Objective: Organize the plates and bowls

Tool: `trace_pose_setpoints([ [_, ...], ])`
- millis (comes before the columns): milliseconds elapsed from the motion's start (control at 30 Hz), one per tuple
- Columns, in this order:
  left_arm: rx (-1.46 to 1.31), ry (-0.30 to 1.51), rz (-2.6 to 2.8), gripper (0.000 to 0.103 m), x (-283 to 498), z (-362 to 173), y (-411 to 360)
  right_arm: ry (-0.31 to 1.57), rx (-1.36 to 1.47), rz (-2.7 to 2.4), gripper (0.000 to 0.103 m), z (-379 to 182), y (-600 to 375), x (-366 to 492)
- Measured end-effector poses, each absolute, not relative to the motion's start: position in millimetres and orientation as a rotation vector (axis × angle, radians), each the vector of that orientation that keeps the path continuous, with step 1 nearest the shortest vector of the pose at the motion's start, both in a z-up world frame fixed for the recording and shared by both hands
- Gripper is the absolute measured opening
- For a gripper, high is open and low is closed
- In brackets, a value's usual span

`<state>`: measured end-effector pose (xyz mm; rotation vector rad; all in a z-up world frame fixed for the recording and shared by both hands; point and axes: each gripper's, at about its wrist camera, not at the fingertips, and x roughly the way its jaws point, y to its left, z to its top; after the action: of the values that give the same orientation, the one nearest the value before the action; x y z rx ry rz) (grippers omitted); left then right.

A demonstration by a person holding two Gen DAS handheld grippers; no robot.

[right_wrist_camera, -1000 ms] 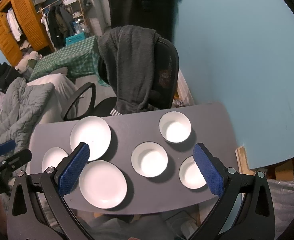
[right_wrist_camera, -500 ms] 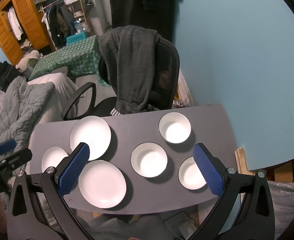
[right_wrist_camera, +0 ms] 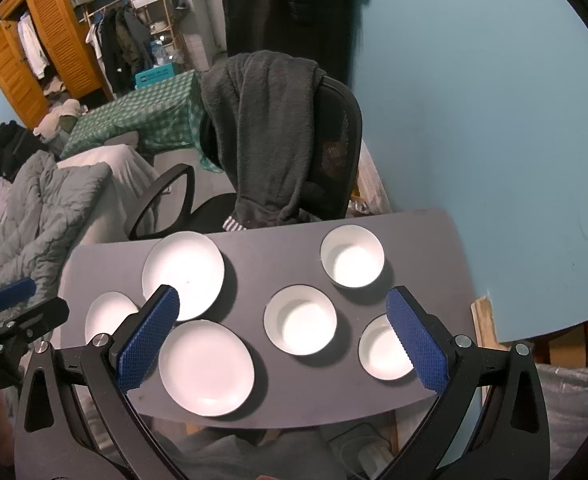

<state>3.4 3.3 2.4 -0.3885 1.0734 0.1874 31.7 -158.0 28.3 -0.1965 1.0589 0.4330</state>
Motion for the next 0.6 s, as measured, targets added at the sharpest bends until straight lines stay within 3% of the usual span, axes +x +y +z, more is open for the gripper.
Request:
trace_pose_setpoints([
  [600,-0.403,1.080,0.180,0.086,5.1,2.2,6.3,1.072,-0.195,0.447,0.101,28.8,-158.1,35.9],
])
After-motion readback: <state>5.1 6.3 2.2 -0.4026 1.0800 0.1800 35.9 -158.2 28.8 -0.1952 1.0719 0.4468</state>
